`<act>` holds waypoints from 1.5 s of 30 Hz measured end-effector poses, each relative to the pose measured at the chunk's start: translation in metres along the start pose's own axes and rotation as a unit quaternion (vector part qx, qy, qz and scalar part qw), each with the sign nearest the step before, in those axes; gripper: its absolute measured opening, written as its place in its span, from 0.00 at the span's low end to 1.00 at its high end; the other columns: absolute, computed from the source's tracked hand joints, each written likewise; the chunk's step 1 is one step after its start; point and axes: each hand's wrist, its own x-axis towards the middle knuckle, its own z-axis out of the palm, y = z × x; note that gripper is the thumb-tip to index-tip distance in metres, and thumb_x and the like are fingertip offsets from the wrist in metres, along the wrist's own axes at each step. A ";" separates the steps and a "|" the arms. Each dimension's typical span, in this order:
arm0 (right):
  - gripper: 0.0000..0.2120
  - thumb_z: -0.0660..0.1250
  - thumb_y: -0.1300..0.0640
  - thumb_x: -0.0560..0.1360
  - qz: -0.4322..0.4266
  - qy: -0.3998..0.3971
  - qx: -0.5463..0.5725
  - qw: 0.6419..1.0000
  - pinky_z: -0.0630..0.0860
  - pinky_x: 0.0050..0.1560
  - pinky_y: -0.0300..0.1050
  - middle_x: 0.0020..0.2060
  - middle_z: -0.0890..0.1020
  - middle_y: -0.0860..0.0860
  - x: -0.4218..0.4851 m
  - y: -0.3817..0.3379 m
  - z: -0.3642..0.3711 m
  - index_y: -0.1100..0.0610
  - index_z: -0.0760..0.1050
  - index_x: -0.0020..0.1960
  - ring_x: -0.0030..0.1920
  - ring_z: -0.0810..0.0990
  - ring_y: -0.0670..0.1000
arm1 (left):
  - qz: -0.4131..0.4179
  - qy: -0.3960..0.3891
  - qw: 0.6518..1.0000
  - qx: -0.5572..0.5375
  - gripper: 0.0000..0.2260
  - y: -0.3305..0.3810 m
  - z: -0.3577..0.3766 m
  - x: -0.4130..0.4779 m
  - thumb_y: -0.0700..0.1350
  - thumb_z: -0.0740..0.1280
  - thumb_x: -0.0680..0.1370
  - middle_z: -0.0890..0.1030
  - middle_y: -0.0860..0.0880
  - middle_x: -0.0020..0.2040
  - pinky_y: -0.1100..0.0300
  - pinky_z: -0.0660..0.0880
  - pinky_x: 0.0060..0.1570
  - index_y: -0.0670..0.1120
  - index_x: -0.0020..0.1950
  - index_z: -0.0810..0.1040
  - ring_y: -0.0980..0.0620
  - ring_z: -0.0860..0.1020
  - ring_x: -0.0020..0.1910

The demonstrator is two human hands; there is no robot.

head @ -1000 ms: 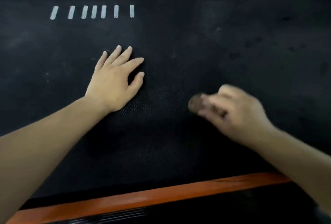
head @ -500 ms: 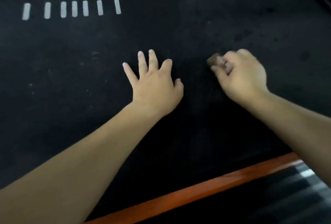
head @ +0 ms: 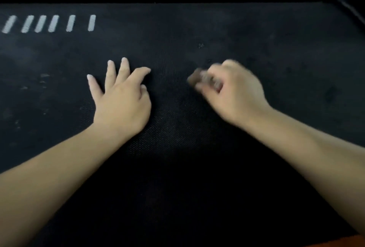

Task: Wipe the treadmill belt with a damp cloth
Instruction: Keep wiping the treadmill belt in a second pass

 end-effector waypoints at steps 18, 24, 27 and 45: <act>0.14 0.68 0.41 0.74 -0.094 -0.036 0.047 0.994 0.69 0.38 0.46 0.41 0.72 0.50 0.093 0.041 0.016 0.52 0.77 0.46 0.42 0.75 0.55 | -0.049 -0.016 0.992 0.114 0.28 0.021 0.015 0.001 0.65 0.47 0.82 0.46 0.48 0.84 0.36 0.37 0.77 0.62 0.82 0.52 0.45 0.40 0.82; 0.14 0.68 0.42 0.74 -0.198 -0.082 0.075 0.974 0.71 0.37 0.47 0.40 0.72 0.50 0.083 0.022 0.024 0.53 0.78 0.46 0.40 0.73 0.52 | -0.054 -0.008 0.991 0.123 0.30 0.023 0.015 0.003 0.67 0.43 0.80 0.47 0.49 0.84 0.37 0.38 0.78 0.63 0.82 0.51 0.45 0.40 0.82; 0.15 0.67 0.40 0.74 -0.141 -0.047 0.047 0.988 0.73 0.40 0.49 0.41 0.75 0.52 0.124 0.041 0.025 0.53 0.78 0.47 0.43 0.76 0.56 | -0.052 -0.010 0.990 0.131 0.31 0.023 0.017 0.001 0.67 0.42 0.79 0.46 0.48 0.84 0.37 0.38 0.78 0.62 0.82 0.49 0.45 0.40 0.82; 0.14 0.69 0.43 0.75 -0.039 -0.016 0.024 0.999 0.70 0.45 0.47 0.46 0.77 0.54 0.199 0.043 0.042 0.53 0.78 0.48 0.48 0.76 0.56 | 0.034 0.001 0.993 0.114 0.31 0.020 0.017 0.004 0.68 0.43 0.80 0.49 0.50 0.84 0.44 0.41 0.80 0.62 0.82 0.54 0.49 0.43 0.83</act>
